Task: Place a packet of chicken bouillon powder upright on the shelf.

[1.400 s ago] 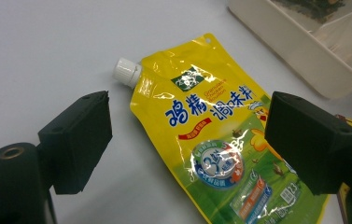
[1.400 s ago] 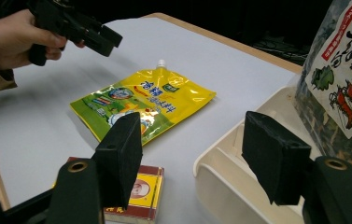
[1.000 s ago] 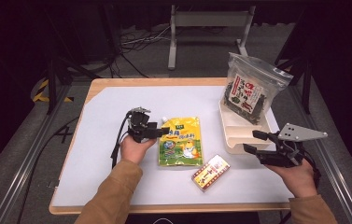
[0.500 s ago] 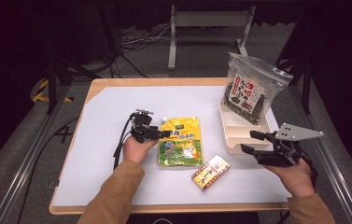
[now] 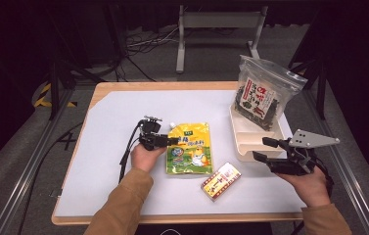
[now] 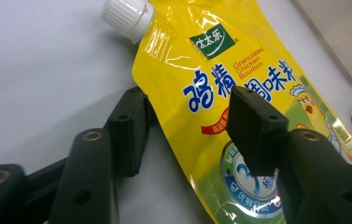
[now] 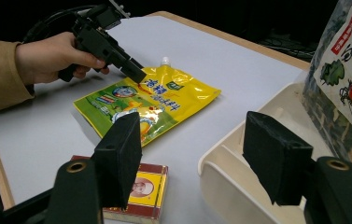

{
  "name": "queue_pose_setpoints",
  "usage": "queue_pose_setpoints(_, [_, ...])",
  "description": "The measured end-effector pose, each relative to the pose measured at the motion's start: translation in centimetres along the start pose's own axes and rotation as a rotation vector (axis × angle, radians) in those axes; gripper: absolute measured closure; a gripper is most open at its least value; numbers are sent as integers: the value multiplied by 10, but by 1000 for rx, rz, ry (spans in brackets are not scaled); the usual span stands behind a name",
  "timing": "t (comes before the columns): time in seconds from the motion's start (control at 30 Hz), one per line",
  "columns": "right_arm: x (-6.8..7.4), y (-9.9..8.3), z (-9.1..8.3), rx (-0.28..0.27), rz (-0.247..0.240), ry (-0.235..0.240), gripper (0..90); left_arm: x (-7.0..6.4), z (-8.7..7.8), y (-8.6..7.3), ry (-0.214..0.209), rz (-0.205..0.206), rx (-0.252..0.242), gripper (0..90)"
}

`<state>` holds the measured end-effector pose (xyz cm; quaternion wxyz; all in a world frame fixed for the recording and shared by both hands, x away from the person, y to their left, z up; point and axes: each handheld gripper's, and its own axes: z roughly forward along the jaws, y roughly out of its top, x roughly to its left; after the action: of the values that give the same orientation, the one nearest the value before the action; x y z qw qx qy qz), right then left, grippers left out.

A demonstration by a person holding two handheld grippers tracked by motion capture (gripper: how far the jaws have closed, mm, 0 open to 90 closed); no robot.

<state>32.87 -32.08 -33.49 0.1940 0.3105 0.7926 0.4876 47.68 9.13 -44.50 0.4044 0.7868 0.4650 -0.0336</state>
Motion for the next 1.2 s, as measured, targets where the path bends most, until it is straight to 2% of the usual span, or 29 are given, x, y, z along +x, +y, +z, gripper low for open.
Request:
queue_pose_setpoints(0.1, [0, 0, 0, 0, -1, 1, 371, -5, 0, 0, 54, 44, 17, 608])
queue_pose_setpoints(0.17, [0, 0, 0, 2, -1, 2, 371, -8, 1, 0, 75, 55, 17, 656])
queue_pose_setpoints(0.33, [0, -1, 1, 4, 6, 4, 371, -9, 1, 0, 72, 52, 6, 787])
queue_pose_setpoints(0.4, [0, -1, 1, 5, 4, 5, 371, -10, 1, 0, 54, 52, 3, 866])
queue_pose_setpoints(0.47, [-1, -1, 1, 5, 5, 5, 371, -11, 1, 0, 52, 62, -2, 892])
queue_pose_setpoints(0.7, [-1, -2, 1, 7, 11, 5, 378, -12, 0, -1, 50, 67, -14, 900])
queue_pose_setpoints(0.9, [-1, -2, 1, 8, 11, 5, 386, -16, -7, 0, 42, 100, -45, 900])
queue_pose_setpoints(1.0, [0, -2, 1, 6, 9, 7, 388, -18, -13, 0, 25, 107, -67, 900])
queue_pose_setpoints(1.13, [0, -1, 1, 4, 8, 5, 389, -22, -23, 0, -11, 98, -106, 900])
queue_pose_setpoints(1.2, [0, -1, 1, 4, 9, 6, 390, -26, -31, 0, -16, 113, -124, 900])
